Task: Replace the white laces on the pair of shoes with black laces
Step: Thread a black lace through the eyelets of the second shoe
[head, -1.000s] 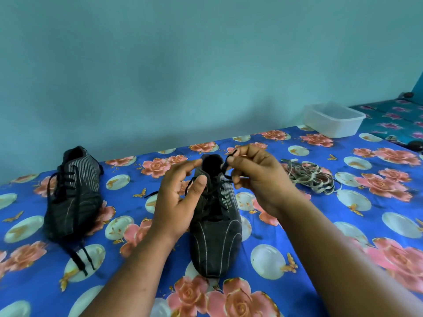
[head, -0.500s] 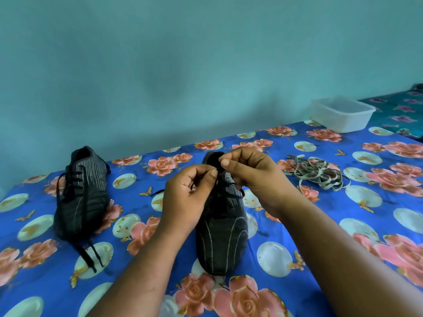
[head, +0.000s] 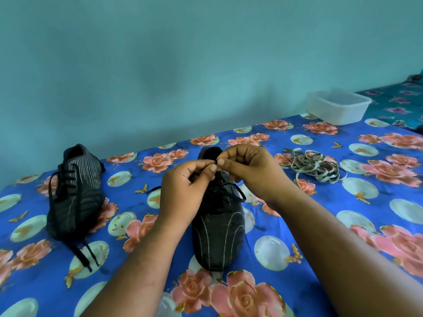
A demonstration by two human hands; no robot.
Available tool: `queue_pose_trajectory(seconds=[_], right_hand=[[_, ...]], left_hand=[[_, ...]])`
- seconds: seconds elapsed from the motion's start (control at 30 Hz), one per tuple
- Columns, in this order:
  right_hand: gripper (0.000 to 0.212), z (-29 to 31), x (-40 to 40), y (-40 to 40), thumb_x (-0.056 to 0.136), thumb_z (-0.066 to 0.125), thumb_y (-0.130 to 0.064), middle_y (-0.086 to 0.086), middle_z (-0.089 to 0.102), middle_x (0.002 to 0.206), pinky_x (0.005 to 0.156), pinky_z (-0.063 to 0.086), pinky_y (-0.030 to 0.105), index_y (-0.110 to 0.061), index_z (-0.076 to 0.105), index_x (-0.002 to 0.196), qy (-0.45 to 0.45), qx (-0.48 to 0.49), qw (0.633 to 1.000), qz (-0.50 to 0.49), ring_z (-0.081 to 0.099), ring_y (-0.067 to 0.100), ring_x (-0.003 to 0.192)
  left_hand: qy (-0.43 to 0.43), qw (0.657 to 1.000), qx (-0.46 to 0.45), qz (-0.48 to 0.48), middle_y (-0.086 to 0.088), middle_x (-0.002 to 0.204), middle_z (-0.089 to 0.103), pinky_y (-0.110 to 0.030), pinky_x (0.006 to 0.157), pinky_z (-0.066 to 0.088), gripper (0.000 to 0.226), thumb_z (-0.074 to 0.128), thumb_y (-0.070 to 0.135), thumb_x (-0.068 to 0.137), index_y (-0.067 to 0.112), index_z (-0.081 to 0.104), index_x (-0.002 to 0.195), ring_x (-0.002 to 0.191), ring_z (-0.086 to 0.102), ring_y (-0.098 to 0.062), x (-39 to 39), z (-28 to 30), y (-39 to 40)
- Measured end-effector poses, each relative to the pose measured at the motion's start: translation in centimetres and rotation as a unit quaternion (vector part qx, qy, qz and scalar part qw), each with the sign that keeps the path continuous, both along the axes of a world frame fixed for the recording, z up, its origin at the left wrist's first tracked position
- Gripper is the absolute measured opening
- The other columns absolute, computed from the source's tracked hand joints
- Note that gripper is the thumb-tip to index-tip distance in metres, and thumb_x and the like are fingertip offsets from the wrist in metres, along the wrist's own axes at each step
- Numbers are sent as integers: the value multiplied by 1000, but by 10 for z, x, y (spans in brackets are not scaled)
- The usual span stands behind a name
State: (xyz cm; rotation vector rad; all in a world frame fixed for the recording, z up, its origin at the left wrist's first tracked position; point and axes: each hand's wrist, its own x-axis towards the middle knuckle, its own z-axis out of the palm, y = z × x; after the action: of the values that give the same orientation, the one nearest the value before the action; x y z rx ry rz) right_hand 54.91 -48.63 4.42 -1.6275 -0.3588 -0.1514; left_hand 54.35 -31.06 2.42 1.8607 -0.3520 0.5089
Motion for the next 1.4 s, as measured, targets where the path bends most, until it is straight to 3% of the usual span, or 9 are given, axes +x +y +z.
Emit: queue_pose_trajectory(seconds=[0.1, 0.33, 0.4, 0.53, 0.63, 0.8, 0.97, 1.2, 1.4], right_hand=[[3, -1, 3, -3, 94, 71, -10, -1, 75, 78, 58, 47, 17, -9, 73, 95, 4, -10, 1000, -18, 58, 5, 57], [2, -4, 7, -8, 94, 72, -14, -5, 74, 77, 59, 47, 17, -14, 74, 94, 17, -26, 999, -41, 58, 3, 60], [5, -7, 10, -10, 96, 70, -20, -3, 72, 83, 62, 46, 18, -17, 74, 96, 8, -74, 995, -64, 56, 1, 61], [21, -14, 13, -12, 104, 57, -29, -24, 67, 85, 68, 42, 12, -31, 72, 118, -6, -211, 975, -71, 60, -7, 72], [23, -16, 13, -13, 105, 53, -28, -18, 64, 81, 66, 44, 17, -34, 71, 119, 7, -241, 969, -44, 56, -3, 67], [19, -16, 15, -15, 105, 53, -24, -9, 60, 81, 74, 53, 38, -31, 67, 115, -2, -248, 968, -46, 59, 14, 68], [16, -17, 16, -17, 104, 54, -23, -11, 60, 79, 73, 54, 37, -28, 66, 114, -3, -242, 970, -38, 62, 8, 67], [14, -19, 18, -18, 105, 54, -26, -12, 58, 74, 74, 55, 39, -30, 66, 110, 3, -230, 972, -35, 62, 6, 65], [18, -18, 17, -19, 103, 58, -21, -3, 64, 78, 76, 55, 37, -30, 67, 116, 12, -214, 976, -27, 63, 8, 67]], left_hand=[[-5, 999, 37, 22, 18, 89, 76, -44, 84, 57, 13, 73, 40, 88, 33, 79, 97, 88, 72, -9, 7, -4, 1], [-4, 998, 52, 36, 17, 91, 72, -52, 88, 52, 25, 65, 54, 84, 33, 76, 91, 96, 67, -11, 15, -4, -5], [-31, 990, 106, 83, 17, 95, 66, -51, 92, 46, 20, 61, 55, 84, 38, 71, 85, 107, 61, -15, 17, -4, -5], [-50, 974, 188, 114, 20, 98, 65, -50, 96, 39, 7, 57, 48, 86, 44, 61, 82, 113, 57, -16, 17, -4, -6], [-40, 967, 219, 127, 21, 96, 65, -44, 89, 31, 12, 56, 47, 88, 39, 64, 85, 110, 57, -15, 17, -7, -6], [6, 968, 204, 144, 22, 101, 67, -48, 93, 34, 20, 52, 54, 83, 44, 69, 85, 110, 58, -18, 18, -5, -7], [30, 968, 214, 128, 20, 99, 63, -51, 94, 38, 10, 53, 55, 79, 56, 63, 77, 112, 56, -20, 16, 0, -6], [56, 936, 323, 130, 20, 105, 49, -48, 98, 32, 13, 62, 45, 92, 45, 74, 95, 118, 43, -23, 14, 4, -6], [78, 951, 283, 100, 19, 109, 49, -45, 98, 30, 14, 61, 43, 96, 46, 74, 101, 118, 40, -19, 16, 1, -7]])
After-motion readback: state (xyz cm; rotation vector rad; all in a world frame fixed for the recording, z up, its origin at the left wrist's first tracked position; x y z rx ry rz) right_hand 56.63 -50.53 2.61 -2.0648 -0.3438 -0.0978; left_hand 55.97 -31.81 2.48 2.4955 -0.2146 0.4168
